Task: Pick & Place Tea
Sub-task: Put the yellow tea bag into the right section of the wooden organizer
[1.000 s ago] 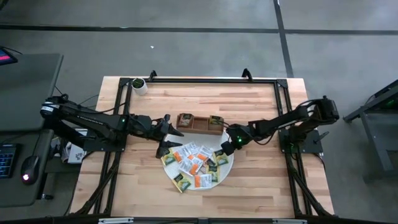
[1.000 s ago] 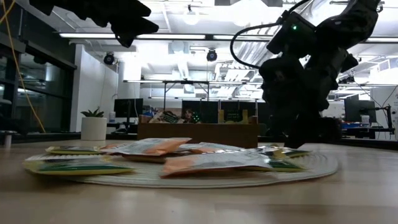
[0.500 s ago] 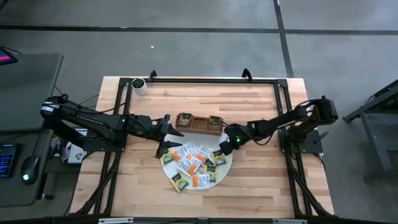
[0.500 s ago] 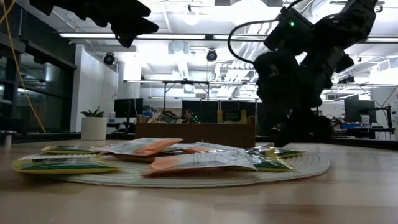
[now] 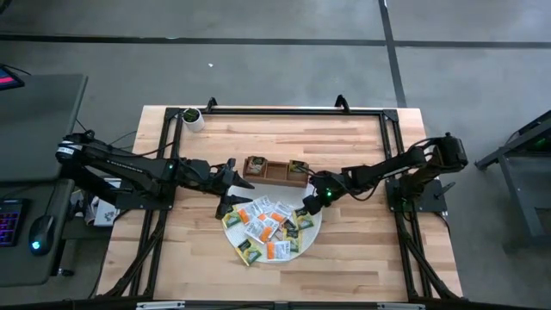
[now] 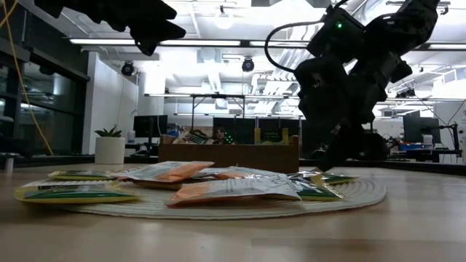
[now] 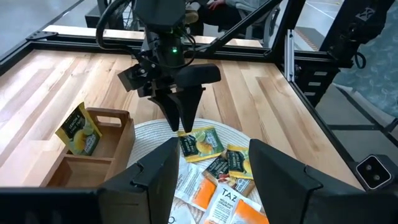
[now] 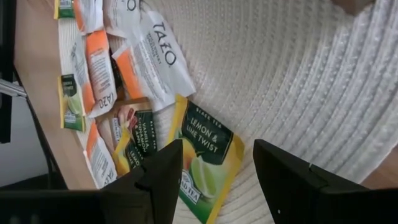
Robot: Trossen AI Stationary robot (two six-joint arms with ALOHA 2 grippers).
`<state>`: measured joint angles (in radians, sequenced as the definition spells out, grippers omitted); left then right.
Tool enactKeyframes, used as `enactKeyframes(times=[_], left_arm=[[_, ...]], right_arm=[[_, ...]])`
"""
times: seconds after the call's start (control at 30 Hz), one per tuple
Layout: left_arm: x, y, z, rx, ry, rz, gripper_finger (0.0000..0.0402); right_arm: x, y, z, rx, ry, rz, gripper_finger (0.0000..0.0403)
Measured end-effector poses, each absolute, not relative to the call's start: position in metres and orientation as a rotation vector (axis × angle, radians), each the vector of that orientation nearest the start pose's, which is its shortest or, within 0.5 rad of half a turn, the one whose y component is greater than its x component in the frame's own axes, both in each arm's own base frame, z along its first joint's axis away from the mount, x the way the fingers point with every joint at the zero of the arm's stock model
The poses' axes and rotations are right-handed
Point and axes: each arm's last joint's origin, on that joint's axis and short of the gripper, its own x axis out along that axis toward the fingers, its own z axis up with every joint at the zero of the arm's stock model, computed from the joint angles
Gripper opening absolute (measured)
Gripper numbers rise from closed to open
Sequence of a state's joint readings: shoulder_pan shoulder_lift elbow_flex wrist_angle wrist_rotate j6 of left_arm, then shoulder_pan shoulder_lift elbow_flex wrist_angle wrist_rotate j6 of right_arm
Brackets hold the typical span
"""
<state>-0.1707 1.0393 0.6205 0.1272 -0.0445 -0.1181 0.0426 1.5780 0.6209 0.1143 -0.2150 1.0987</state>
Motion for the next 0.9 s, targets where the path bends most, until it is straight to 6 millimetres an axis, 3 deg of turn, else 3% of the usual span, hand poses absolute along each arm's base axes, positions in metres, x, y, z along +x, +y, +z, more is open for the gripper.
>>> enactKeyframes(times=[0.9], left_arm=[[0.2239, -0.0372, 0.2585, -0.095, 0.297, -0.104, 0.0192]], right_arm=[[0.2761, 0.0237, 0.1307, 1.11, 0.864, -0.281, 0.0193]])
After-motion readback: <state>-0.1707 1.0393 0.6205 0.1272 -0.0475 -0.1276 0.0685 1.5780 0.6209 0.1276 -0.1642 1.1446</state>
